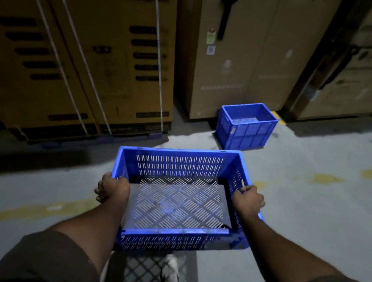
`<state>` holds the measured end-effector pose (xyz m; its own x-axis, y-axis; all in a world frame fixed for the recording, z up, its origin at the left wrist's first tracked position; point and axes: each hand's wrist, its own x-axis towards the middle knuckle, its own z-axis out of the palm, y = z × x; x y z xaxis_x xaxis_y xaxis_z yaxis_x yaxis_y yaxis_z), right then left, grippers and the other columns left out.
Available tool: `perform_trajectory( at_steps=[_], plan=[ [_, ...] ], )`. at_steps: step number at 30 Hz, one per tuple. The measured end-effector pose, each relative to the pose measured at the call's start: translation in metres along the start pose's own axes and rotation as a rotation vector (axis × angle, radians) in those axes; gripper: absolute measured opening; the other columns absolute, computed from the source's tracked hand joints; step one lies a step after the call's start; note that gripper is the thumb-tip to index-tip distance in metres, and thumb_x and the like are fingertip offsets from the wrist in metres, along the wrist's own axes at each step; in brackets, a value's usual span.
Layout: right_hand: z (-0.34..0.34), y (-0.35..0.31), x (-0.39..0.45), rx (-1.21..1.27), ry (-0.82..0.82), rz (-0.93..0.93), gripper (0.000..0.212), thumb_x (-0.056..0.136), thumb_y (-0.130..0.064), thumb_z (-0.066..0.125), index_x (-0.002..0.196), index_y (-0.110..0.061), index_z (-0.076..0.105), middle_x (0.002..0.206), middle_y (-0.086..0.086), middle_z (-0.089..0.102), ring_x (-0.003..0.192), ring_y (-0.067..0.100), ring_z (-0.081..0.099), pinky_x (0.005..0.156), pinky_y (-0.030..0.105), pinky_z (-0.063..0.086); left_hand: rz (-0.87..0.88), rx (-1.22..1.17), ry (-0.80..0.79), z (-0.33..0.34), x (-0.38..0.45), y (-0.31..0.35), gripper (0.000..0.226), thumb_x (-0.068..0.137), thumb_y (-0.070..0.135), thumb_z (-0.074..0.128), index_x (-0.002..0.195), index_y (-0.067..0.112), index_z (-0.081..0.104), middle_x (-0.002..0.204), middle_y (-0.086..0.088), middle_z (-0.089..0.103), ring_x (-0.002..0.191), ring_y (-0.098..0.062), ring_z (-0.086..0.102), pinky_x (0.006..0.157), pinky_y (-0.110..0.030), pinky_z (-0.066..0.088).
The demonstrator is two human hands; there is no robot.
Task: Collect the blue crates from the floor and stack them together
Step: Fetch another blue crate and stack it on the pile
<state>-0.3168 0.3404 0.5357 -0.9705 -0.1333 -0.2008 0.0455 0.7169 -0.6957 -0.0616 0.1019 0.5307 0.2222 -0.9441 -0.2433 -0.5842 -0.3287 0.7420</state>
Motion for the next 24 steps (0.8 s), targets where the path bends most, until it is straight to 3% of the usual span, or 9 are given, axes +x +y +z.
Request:
perform_trajectory(
  at_steps=[9, 17, 24],
  plan=[
    [-0.008, -0.057, 0.132, 0.013, 0.027, 0.070, 0.020, 0.083, -0.017, 0.056, 0.102, -0.014, 0.053, 0.120, 0.025, 0.052, 0.118, 0.041, 0.043, 0.097, 0.039, 0.038, -0.046, -0.098, -0.024, 0.114, 0.034, 0.120, 0.042, 0.082, 0.014, 0.058, 0.123, 0.023, 0.053, 0.133, -0.022, 0.050, 0.125, -0.041, 0.044, 0.110, -0.049, 0.033],
    [-0.027, -0.079, 0.263, 0.025, 0.082, 0.107, 0.016, 0.080, -0.015, 0.055, 0.095, -0.016, 0.059, 0.114, 0.022, 0.059, 0.113, 0.042, 0.050, 0.090, 0.037, 0.043, 0.064, -0.090, -0.064, 0.226, 0.037, 0.226, 0.041, 0.077, 0.008, 0.057, 0.116, 0.020, 0.056, 0.126, -0.017, 0.057, 0.123, -0.037, 0.043, 0.106, -0.045, 0.034],
    [-0.033, -0.094, 0.420, 0.034, 0.018, 0.073, 0.016, 0.080, -0.018, 0.056, 0.095, -0.018, 0.060, 0.115, 0.020, 0.060, 0.114, 0.041, 0.051, 0.090, 0.036, 0.043, 0.070, -0.054, -0.029, 0.345, 0.028, 0.307, 0.041, 0.075, 0.012, 0.059, 0.115, 0.020, 0.056, 0.130, -0.017, 0.057, 0.127, -0.037, 0.042, 0.107, -0.046, 0.035]
  ],
)
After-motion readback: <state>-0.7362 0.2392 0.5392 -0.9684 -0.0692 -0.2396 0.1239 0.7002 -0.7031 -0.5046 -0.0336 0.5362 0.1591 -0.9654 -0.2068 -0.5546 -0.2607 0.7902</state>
